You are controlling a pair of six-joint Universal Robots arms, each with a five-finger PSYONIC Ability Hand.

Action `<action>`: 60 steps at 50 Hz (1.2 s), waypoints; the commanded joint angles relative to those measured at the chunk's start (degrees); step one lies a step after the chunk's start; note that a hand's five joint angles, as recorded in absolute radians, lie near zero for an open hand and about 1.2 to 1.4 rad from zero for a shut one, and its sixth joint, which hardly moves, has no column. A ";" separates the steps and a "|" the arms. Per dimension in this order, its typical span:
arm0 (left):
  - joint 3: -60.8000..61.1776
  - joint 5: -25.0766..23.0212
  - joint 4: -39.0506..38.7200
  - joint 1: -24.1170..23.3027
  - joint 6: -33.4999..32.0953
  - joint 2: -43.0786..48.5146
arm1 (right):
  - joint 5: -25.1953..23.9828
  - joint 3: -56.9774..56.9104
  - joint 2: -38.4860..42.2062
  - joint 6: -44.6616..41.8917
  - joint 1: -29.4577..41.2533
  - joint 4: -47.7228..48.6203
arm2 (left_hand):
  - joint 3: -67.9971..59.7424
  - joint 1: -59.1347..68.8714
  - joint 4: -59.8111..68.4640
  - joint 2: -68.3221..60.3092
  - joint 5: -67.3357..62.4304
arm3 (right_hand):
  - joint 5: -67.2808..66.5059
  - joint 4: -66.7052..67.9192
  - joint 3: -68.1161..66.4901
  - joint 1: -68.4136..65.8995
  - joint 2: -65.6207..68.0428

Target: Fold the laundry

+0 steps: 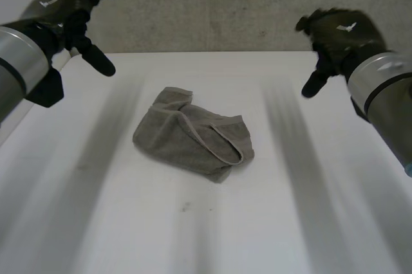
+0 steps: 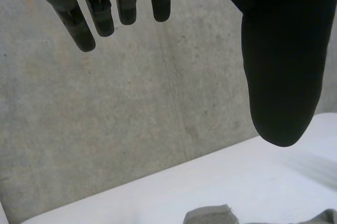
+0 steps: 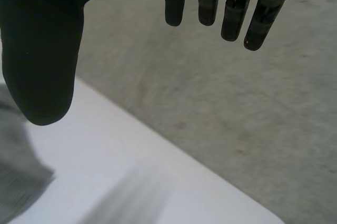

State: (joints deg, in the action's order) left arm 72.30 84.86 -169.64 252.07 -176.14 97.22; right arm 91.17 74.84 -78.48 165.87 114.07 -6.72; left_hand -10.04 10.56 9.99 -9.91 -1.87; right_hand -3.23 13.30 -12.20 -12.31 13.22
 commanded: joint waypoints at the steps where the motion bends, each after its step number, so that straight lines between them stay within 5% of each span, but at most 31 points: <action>1: 0.48 -1.89 -3.86 -0.36 -4.47 7.63 | -9.79 -0.22 5.36 -11.79 0.63 -5.76 | -0.68 0.16 0.73 -0.81 1.15 | 3.23 -3.30 2.20 2.31 -3.22; 11: 0.83 -12.42 -12.27 -0.44 -18.17 22.38 | -16.55 -1.27 17.73 -27.16 3.96 -1.56 | -0.51 -0.01 0.56 -0.64 1.32 | 3.23 -3.30 2.20 2.31 -3.22; 19: -1.10 -19.11 -20.73 -0.53 -21.17 32.05 | -16.38 -1.80 26.26 -33.84 7.83 5.83 | -2.18 1.66 2.23 -2.32 -0.36 | 3.23 -3.30 2.20 2.31 -3.22; 25: -4.01 -19.99 -20.12 -0.53 -21.70 36.63 | -16.20 -1.89 29.61 -36.23 8.98 9.88 | -7.58 7.05 7.63 -7.71 -5.75 | -0.89 0.82 -1.93 -1.82 0.90; 28: -5.14 -20.08 -18.72 -0.62 -23.10 38.38 | -15.85 -2.15 30.75 -36.23 8.98 14.70 | -18.29 17.77 18.34 -18.42 -16.46 | -29.37 29.30 -30.41 -30.30 29.39; 29: -5.32 -20.08 -17.84 -0.62 -24.15 38.91 | -15.85 -2.15 30.76 -36.23 8.98 14.72 | -27.67 27.15 27.72 -27.80 -25.84 | -29.48 29.42 -30.52 -30.41 29.50; 30: -5.32 -20.08 -17.83 -0.62 -24.16 38.92 | -15.76 -2.15 30.49 -36.14 9.06 15.94 | -27.76 27.24 27.81 -27.89 -25.93 | -47.14 47.07 -48.17 -48.06 47.15; 31: -5.41 -20.08 -17.14 -0.62 -25.38 39.09 | -15.76 -2.15 30.49 -36.14 9.06 15.95 | -41.92 41.40 41.97 -42.05 -40.09 | -47.31 47.25 -48.35 -48.24 47.33; 32: -5.41 -20.08 -17.13 -0.62 -25.39 39.10 | -15.68 -2.15 30.14 -36.05 8.98 16.99 | -42.06 41.54 42.11 -42.19 -40.23 | -65.80 65.73 -66.84 -66.73 65.82; 36: -4.89 -18.77 -15.99 -1.06 -28.55 37.52 | -13.75 -2.24 27.17 -34.22 8.54 17.88 | -68.89 68.37 68.94 -69.03 -67.06 | -66.77 66.70 -67.80 -67.69 66.78; 46: 5.49 -8.92 -12.56 -4.57 -27.68 23.98 | -6.11 -1.63 18.99 -22.26 8.27 15.78 | -69.96 69.44 70.01 -70.09 -68.13 | -66.77 66.70 -67.80 -67.69 66.78; 48: 12.04 -3.50 -11.60 -7.11 -27.24 18.47 | -4.27 -1.19 17.93 -22.08 8.19 13.77 | -69.96 69.44 70.01 -70.09 -68.13 | -66.77 66.70 -67.80 -67.69 66.78; 51: 15.77 -1.27 -11.15 -8.62 -26.36 15.98 | -1.54 0.21 16.52 -21.91 6.96 9.03 | -69.96 69.44 70.01 -70.09 -68.13 | -66.77 66.70 -67.80 -67.69 66.78; 55: 24.71 1.19 -10.72 -16.23 -20.23 11.07 | -1.87 3.82 14.85 -21.73 5.73 5.93 | -69.96 69.44 70.01 -70.09 -68.13 | -66.77 66.70 -67.80 -67.69 66.78; 57: 26.58 1.19 -10.72 -19.25 -17.31 10.09 | -2.05 4.70 14.67 -21.73 5.64 6.02 | -64.43 63.91 64.48 -64.57 -62.60 | -66.77 66.70 -67.80 -67.69 66.78; 59: 28.07 1.28 -10.19 -23.80 -11.88 8.69 | -2.49 5.31 14.76 -21.73 5.55 6.10 | -36.84 36.32 36.89 -36.97 -35.01 | -66.77 66.70 -67.80 -67.69 66.78; 60: 28.07 1.28 -10.19 -23.82 -11.86 8.69 | -2.84 5.75 14.93 -21.73 5.37 6.19 | -36.68 36.16 36.73 -36.81 -34.85 | -66.77 66.70 -67.80 -67.69 66.78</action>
State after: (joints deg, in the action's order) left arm 94.92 85.62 -180.36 237.24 -197.31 109.19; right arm 89.57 77.58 -63.23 144.43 120.20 0.31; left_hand -63.04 64.42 62.94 -62.93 -53.99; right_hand -55.27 68.10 -67.74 -54.95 67.05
